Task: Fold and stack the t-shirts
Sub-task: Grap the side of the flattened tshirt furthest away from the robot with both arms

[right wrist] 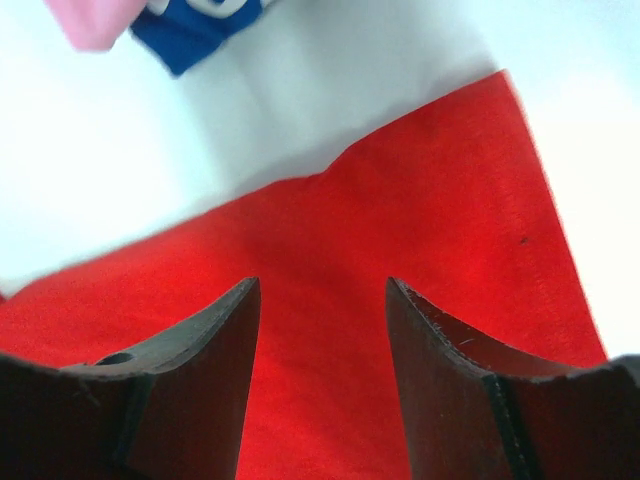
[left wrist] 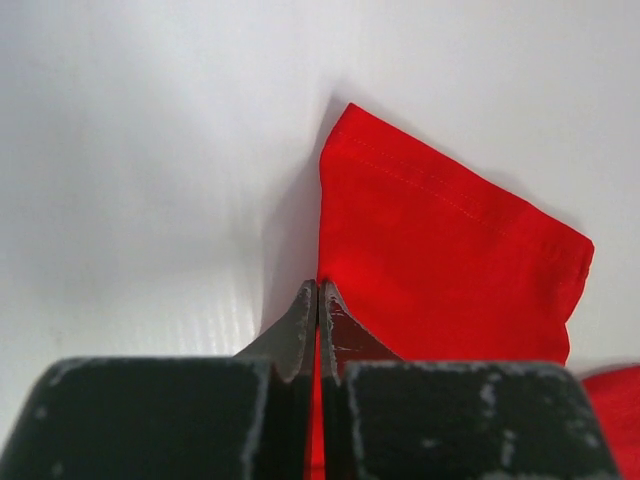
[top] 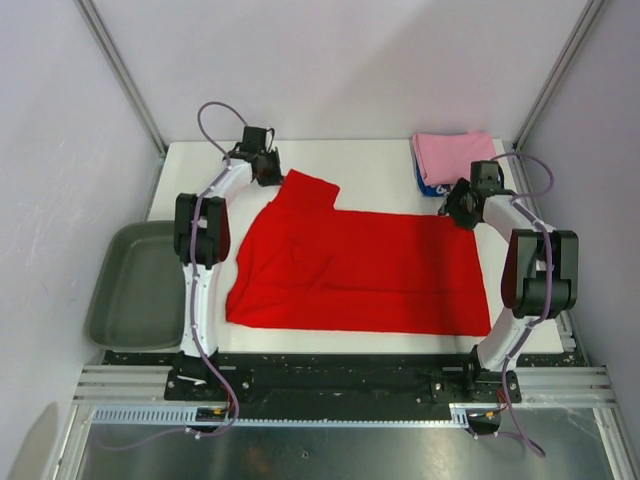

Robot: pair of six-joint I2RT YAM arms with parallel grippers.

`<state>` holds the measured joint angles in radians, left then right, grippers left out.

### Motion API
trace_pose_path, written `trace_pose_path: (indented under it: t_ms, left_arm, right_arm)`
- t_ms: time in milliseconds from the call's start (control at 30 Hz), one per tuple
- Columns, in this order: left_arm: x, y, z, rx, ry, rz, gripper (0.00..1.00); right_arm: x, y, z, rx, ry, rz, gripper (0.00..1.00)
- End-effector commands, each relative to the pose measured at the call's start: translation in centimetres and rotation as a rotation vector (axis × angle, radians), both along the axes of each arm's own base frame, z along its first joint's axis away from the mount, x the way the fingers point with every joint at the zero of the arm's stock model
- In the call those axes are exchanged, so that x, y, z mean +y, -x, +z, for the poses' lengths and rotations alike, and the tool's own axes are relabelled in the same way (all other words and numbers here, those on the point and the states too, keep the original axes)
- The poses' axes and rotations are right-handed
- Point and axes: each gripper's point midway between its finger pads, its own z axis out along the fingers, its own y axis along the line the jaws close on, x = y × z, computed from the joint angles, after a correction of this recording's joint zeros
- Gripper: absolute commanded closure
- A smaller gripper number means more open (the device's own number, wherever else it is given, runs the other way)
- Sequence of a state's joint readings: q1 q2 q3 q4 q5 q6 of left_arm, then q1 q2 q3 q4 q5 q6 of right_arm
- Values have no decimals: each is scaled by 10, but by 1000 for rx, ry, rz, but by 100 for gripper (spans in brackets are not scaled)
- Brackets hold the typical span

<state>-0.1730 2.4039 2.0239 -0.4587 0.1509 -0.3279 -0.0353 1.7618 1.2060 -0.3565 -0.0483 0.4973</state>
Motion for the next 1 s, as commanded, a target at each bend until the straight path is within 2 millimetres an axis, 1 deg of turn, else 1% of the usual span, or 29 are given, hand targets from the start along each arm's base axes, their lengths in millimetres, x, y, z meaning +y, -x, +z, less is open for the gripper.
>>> trace_pose_path:
  t_ms: [0,100,233,367,467,533,600,800,967]
  left_arm:
    - [19,-17,47,-106,-6,29,100]
    - [17,-19,46,-105,6,22,100]
    - [13,-20,45,-104,25,10,100]
    - [9,-21,43,-96,50,-1,100]
    - [7,-20,41,-90,60,-4,100]
    - [6,-20,39,-84,68,-8,100]
    - [5,-19,36,-78,76,-12,100]
    - [1,-18,31,-64,92,-20,100]
    - [1,-18,28,-59,98,-24,100]
  right_arm:
    - [-23,-33,16,-85,55,-40,43]
    - [-34,-39,15,-86,58,-61,45]
    - [-53,-46,13,-85,122,-97,48]
    - [-67,-51,5,-78,164,-127,56]
    - [-74,-56,2,-77,171,-141,64]
    - [-77,-61,0,-75,180,-143,69]
    - [-80,-65,-3,-70,190,-147,70]
    - [-86,-77,-5,-59,202,-149,70]
    - [-84,-82,-11,-40,198,-142,70]
